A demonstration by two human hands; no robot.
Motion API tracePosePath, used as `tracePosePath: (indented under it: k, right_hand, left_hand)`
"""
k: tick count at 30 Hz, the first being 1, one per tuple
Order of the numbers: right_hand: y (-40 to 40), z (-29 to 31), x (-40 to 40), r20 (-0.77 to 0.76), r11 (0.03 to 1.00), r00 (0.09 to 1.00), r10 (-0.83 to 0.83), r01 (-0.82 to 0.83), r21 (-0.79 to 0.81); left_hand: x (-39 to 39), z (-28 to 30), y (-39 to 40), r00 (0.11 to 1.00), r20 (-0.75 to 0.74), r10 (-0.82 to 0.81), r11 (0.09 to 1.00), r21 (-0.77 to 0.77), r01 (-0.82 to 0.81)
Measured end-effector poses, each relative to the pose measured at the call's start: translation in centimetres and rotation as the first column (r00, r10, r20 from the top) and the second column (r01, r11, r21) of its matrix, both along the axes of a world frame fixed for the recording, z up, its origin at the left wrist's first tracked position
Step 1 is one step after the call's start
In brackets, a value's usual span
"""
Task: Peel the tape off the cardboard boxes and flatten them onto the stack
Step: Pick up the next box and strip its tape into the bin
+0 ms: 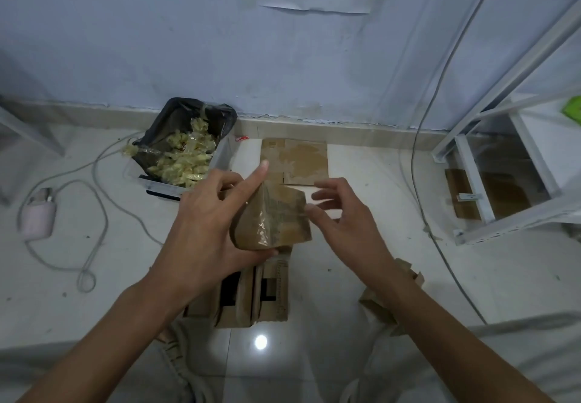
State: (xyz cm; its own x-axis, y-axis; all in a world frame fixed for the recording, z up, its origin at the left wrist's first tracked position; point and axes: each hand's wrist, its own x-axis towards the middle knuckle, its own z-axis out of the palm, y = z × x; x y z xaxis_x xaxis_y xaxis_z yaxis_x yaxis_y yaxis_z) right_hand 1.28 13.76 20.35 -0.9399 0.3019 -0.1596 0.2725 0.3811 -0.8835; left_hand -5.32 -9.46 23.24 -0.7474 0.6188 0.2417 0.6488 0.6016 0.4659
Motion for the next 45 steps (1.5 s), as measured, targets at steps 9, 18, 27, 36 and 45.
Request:
tracePosePath:
  k: [9, 18, 27, 36, 45]
  right_hand:
    - [-3.6, -0.8, 1.4, -0.106, 0.970, 0.966, 0.235, -0.227, 0.084]
    - [-3.5, -0.8, 1.5, -0.089, 0.981, 0.983, 0.160, -0.149, 0.122]
    - [-3.3, -1.0, 1.2, -0.100, 0.971, 0.979, 0.176, -0.156, 0.182]
    - [-3.5, -0.6, 1.6, -0.138, 0.952, 0.976, 0.168, -0.125, 0.278]
    - [-3.5, -0.8, 1.7, -0.124, 0.817, 0.942, 0.313, -0.201, 0.541]
  left_hand:
    - [0.6, -0.4, 0.7, 0.999, -0.046, -0.002, 0.981, -0.196, -0.007]
    - [1.6, -0.6, 1.0, 0.983, -0.165, -0.084, 0.957, -0.287, 0.034]
    - [1.7, -0.6, 0.9, 0.979, -0.187, -0.081, 0.939, -0.344, 0.012]
    - [2.1, -0.8, 1.1, 0.966, -0.240, -0.095, 0.953, -0.302, 0.019]
    - [2.4, -1.3, 1.4, 0.959, -0.258, -0.119, 0.945, -0.326, 0.030]
